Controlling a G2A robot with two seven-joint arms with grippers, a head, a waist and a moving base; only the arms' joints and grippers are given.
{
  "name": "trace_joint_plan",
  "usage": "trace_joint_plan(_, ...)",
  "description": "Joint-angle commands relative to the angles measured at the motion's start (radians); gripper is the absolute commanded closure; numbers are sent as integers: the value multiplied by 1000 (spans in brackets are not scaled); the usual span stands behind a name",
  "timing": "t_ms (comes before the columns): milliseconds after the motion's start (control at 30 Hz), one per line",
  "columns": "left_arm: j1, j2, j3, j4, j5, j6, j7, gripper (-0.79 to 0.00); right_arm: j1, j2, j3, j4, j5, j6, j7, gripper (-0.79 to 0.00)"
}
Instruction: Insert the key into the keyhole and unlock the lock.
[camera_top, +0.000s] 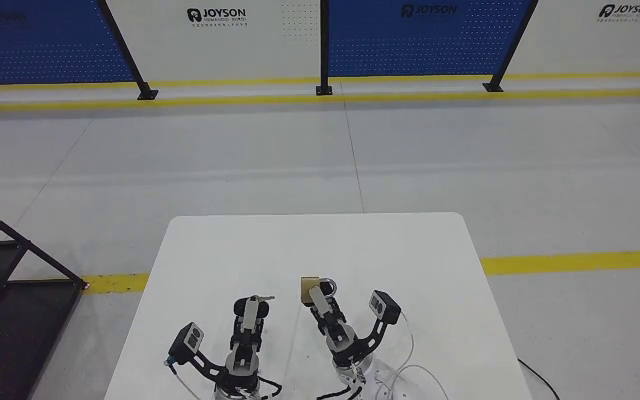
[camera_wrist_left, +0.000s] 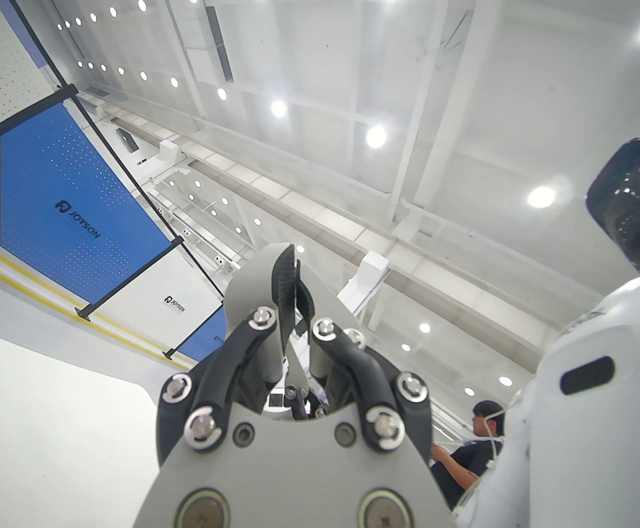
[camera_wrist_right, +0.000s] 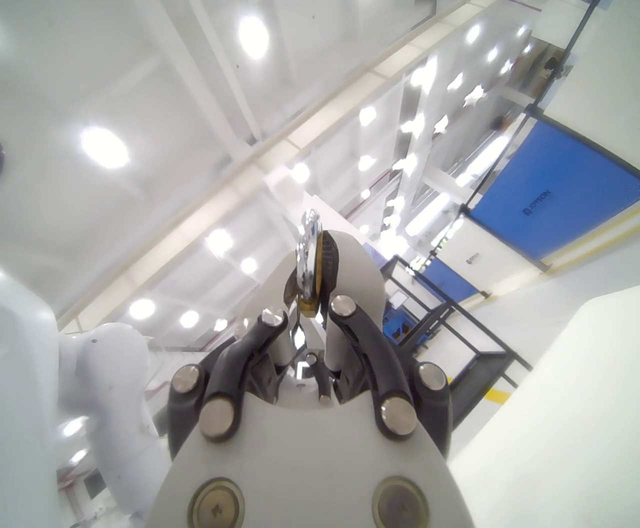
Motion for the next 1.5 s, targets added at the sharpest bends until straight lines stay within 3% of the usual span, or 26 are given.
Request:
trace_joint_plan(0, 1, 0, -1, -1, -1, 1, -1, 0, -1, 0, 0, -1, 1, -2, -1, 0)
trace_joint_plan(467, -31, -11, 37, 30, -31, 34, -39, 0, -14, -10, 11, -36, 32, 55, 54, 0)
trace_joint_plan(900, -66, -32, 66, 59, -18, 41, 14, 0, -19, -29, 18, -24, -6, 64, 71, 0)
trace_joint_plan(1467, -62, -47, 68, 70, 27, 51, 56, 0, -26, -37, 33, -26, -7, 56, 97, 0)
